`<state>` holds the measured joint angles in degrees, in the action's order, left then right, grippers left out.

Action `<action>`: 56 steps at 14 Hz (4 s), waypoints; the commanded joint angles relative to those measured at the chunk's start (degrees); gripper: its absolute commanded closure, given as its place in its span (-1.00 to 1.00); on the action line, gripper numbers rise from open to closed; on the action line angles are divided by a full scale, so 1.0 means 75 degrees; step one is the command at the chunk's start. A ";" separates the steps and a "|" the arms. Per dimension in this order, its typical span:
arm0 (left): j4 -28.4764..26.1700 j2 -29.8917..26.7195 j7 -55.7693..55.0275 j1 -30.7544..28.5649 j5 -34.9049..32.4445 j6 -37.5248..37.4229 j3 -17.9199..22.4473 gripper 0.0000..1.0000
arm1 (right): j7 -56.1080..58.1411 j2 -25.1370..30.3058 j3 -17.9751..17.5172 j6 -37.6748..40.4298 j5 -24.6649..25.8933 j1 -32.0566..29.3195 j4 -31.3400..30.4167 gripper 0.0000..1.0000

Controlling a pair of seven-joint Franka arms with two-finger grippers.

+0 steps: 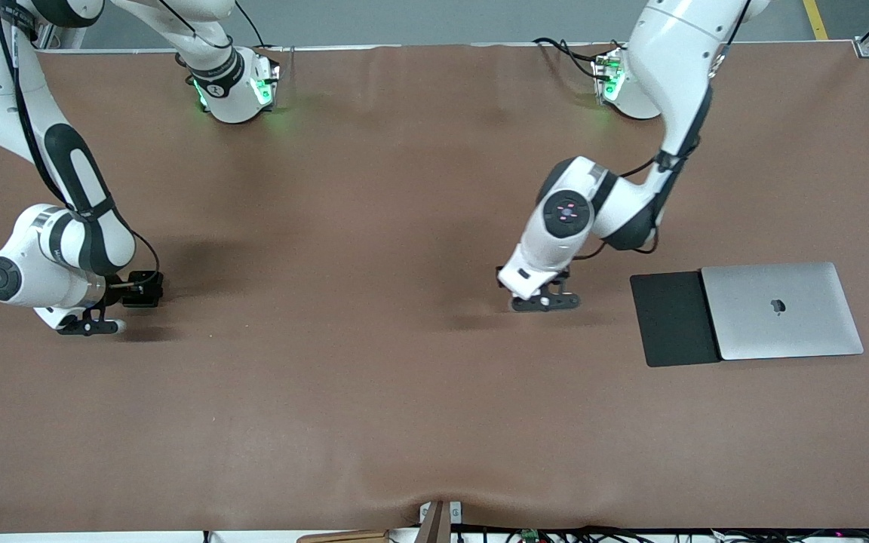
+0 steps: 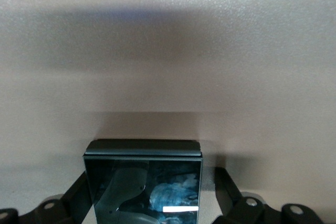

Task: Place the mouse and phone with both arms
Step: 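Carry the mouse with the left gripper toward the table middle, then release the mouse with the left gripper while the right gripper carries the phone, then lower the black phone beside the mouse and open the right gripper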

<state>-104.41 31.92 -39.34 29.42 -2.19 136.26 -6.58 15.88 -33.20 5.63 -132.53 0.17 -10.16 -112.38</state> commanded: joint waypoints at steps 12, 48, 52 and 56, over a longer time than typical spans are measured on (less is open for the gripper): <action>0.1605 0.1591 -0.0578 0.1468 -0.0107 0.0067 0.0116 -0.90 | -0.0838 0.0875 -0.0152 0.2035 0.0013 0.0591 0.0979 0.77; 0.1570 -0.4561 0.4601 -0.3219 0.0349 -0.6238 0.0784 -1.00 | -0.6346 -0.1889 -0.0187 0.0410 -0.2519 0.7108 0.3781 0.49; 0.1464 -0.4643 0.4683 -0.3220 0.0374 -0.6262 0.0784 -1.00 | -0.6664 -0.1948 -0.0176 0.0362 -0.2437 0.7319 0.3781 0.30; 0.1487 -0.4713 0.4683 -0.3220 0.0374 -0.6378 0.0760 -1.00 | -0.6640 -0.1878 -0.0118 0.0152 -0.2120 0.7343 0.3793 -1.00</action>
<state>-92.08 -1.36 -5.48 5.89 -0.30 89.46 -0.42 -33.14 -47.12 3.77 -131.25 -16.80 44.31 -85.32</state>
